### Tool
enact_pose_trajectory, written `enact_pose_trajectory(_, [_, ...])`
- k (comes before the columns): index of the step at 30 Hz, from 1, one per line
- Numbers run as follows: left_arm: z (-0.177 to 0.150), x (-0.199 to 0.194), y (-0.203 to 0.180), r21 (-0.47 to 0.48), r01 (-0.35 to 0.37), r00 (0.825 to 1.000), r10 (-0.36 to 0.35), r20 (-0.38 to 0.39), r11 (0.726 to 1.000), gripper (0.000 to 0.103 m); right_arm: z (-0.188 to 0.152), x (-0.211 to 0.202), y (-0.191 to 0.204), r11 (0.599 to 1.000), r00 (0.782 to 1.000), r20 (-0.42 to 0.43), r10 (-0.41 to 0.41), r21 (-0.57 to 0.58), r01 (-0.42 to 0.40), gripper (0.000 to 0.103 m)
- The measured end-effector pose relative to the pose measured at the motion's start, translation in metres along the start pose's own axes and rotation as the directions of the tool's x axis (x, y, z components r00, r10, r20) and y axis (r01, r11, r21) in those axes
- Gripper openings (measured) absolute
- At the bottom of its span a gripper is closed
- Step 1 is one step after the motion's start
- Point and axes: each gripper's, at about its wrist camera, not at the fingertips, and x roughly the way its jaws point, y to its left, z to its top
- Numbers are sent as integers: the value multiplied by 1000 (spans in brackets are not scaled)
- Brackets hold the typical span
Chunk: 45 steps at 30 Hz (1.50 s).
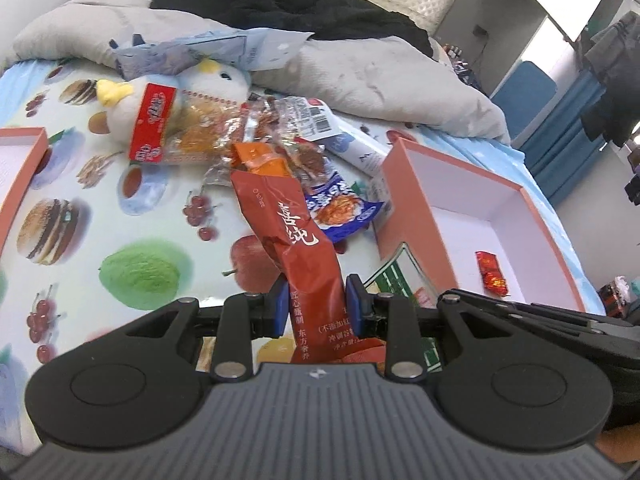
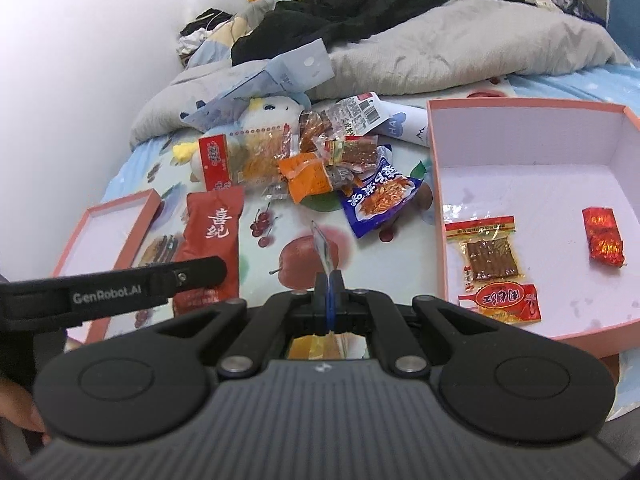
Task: Organize snacks
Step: 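Grasp the red spicy strip bag with the left tool and lift it, then carry the red bag into the pink box while the right tool carries the green-labelled packet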
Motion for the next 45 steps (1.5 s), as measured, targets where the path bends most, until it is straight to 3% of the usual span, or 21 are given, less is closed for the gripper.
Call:
enact_pose_trajectory(8, [26, -8, -26, 67, 17, 1000, -18, 20, 998, 34, 28, -23, -2, 999, 999, 51, -2, -46, 4, 3])
enact_pose_trajectory(12, [34, -5, -32, 72, 23, 999, -25, 26, 997, 34, 30, -24, -15, 1000, 998, 58, 18, 5, -19, 3])
enact_pose_trajectory(15, [31, 0, -30, 70, 19, 1000, -20, 16, 997, 34, 18, -20, -23, 994, 996, 45, 79, 69, -82, 6])
enact_pose_trajectory(21, [14, 31, -9, 53, 5, 1000, -3, -26, 999, 34, -26, -5, -25, 987, 992, 40, 120, 99, -124, 7])
enact_pose_trajectory(28, [-3, 80, 11, 52, 24, 993, -18, -118, 998, 34, -81, 28, -43, 965, 986, -57, 159, 217, -144, 8])
enact_pose_trajectory(34, [-16, 112, 12, 97, 8, 984, 10, -178, 995, 34, -96, 42, -70, 915, 982, -58, 179, 376, -144, 8])
enact_pose_trajectory(39, [-25, 127, 15, 102, -19, 975, 41, -219, 995, 34, -100, 46, -83, 886, 979, -62, 196, 440, -150, 9])
enact_pose_trajectory(40, [-27, 129, 17, 100, -23, 973, 45, -227, 995, 34, -101, 47, -84, 882, 978, -69, 198, 447, -147, 12])
enact_pose_trajectory(41, [-28, 131, 17, 99, -25, 971, 47, -232, 995, 34, -102, 46, -86, 878, 977, -69, 202, 455, -149, 35])
enact_pose_trajectory(42, [-29, 132, 17, 99, -28, 971, 50, -234, 995, 34, -104, 45, -87, 870, 976, -58, 208, 468, -157, 71])
enact_pose_trajectory(43, [-30, 132, 18, 98, -30, 971, 52, -234, 995, 34, -106, 42, -88, 863, 978, -41, 204, 479, -160, 81])
enact_pose_trajectory(45, [-31, 132, 19, 91, -27, 971, 48, -233, 995, 34, -109, 36, -88, 864, 982, -1, 188, 477, -165, 81])
